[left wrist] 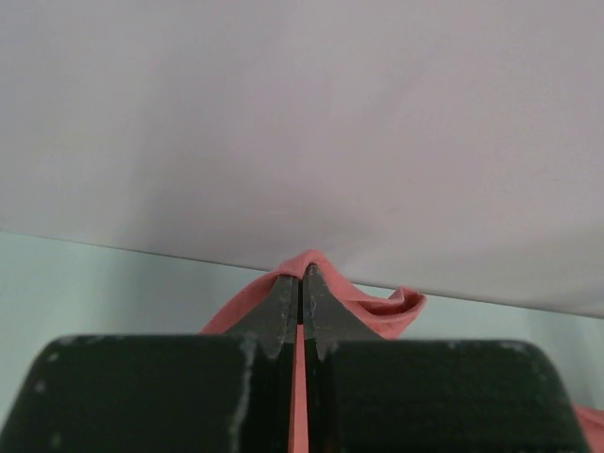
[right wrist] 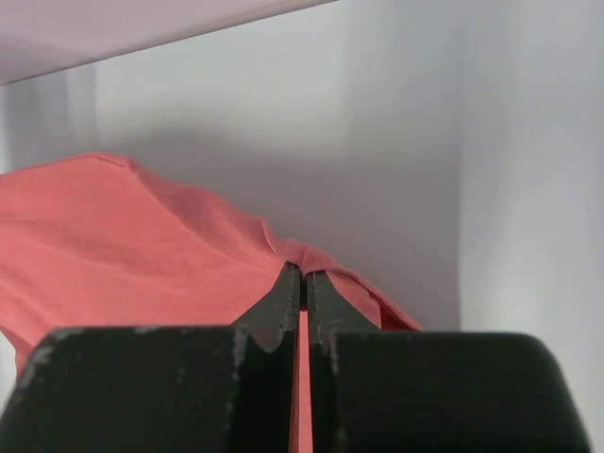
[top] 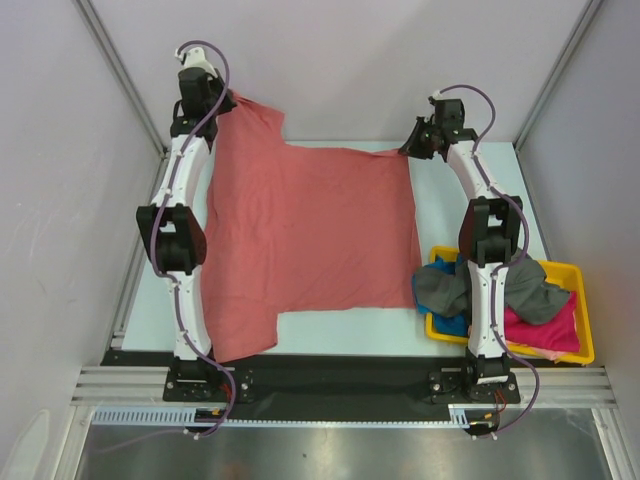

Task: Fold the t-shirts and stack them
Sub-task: Flatten the tshirt out, then fold the tshirt

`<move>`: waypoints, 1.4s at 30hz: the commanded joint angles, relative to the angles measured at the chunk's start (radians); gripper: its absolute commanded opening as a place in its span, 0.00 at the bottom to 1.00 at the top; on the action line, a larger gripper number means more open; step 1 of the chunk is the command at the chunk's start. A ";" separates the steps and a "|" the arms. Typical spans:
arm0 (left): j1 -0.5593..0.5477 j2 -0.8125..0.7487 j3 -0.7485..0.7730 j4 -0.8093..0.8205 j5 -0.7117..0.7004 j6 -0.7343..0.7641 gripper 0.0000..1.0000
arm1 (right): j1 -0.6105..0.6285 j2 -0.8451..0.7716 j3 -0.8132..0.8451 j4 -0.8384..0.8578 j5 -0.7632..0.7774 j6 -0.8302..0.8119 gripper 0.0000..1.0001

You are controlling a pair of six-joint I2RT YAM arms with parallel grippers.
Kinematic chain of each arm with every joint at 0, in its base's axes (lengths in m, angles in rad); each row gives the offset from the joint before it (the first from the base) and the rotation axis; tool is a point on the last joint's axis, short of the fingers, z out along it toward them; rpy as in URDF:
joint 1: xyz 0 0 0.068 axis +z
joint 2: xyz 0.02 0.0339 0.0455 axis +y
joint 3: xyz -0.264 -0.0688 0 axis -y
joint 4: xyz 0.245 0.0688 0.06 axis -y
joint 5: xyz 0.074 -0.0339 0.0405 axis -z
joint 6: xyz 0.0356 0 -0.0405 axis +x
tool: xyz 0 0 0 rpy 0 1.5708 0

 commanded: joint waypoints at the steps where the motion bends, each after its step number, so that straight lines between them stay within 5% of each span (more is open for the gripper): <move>1: 0.011 -0.089 0.028 0.046 0.036 0.016 0.00 | -0.001 -0.052 0.050 0.008 -0.007 -0.007 0.00; 18: 0.013 -0.135 -0.093 -0.106 -0.038 0.020 0.00 | -0.061 -0.022 0.072 -0.039 0.010 -0.021 0.02; 31: 0.013 -0.486 -0.566 -0.172 -0.133 -0.059 0.00 | -0.063 -0.172 -0.117 -0.241 0.010 -0.036 0.04; 42: 0.013 -0.652 -0.802 -0.283 -0.170 -0.090 0.00 | -0.064 -0.255 -0.278 -0.292 -0.004 -0.019 0.05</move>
